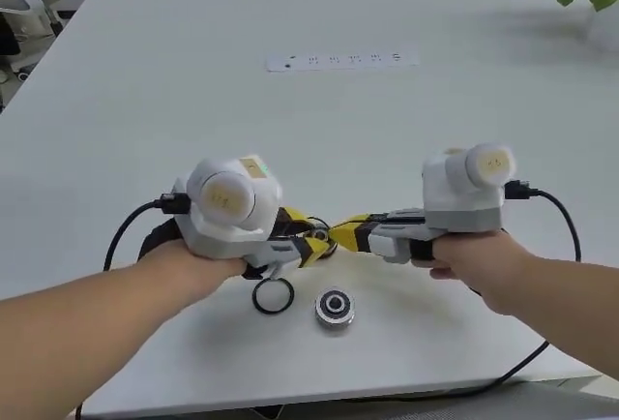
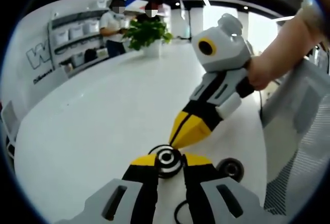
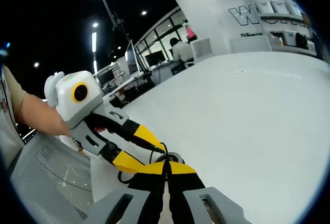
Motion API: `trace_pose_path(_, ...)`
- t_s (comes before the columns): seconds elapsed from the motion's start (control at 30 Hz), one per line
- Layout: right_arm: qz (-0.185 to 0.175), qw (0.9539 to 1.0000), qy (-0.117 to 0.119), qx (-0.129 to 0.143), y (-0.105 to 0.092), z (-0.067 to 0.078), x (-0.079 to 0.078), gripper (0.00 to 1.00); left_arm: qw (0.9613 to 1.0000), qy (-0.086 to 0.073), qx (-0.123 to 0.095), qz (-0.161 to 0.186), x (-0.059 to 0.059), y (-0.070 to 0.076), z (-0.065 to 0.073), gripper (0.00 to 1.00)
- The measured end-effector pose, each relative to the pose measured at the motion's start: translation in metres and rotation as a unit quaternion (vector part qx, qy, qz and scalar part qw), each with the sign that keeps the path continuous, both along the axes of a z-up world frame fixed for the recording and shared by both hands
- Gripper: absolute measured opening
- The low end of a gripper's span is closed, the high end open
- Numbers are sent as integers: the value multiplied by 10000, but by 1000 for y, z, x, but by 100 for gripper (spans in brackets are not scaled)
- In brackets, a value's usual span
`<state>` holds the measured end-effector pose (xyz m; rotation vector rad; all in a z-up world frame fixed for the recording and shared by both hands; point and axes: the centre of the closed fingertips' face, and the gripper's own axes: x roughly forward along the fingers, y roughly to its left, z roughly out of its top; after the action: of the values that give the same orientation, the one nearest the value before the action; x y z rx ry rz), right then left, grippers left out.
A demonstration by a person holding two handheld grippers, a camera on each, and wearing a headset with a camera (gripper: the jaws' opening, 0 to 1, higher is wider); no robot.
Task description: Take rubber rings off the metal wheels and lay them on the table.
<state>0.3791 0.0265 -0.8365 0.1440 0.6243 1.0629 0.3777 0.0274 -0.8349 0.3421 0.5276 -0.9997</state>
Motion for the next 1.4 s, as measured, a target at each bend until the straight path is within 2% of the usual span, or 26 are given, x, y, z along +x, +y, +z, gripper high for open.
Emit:
trace_pose_path(0.6,-21,9999,-28,96,2,11,-4,0,9992,-40,-399,15,-13,12,26,34)
trace_pose_path(0.83,11,9999,-58,114,5,19,-9,0,9990,-31,-442,-46,-22,18,32,43)
trace_pose_path(1.07,53,9999,-76,132,7,24,-13,0,9986,-59,-521,-22,-28,29,38,46)
trace_pose_path(1.4,174,9997,-77,127,14,28,-19,0,9985,-42,-541,-74,-44,40,41,50)
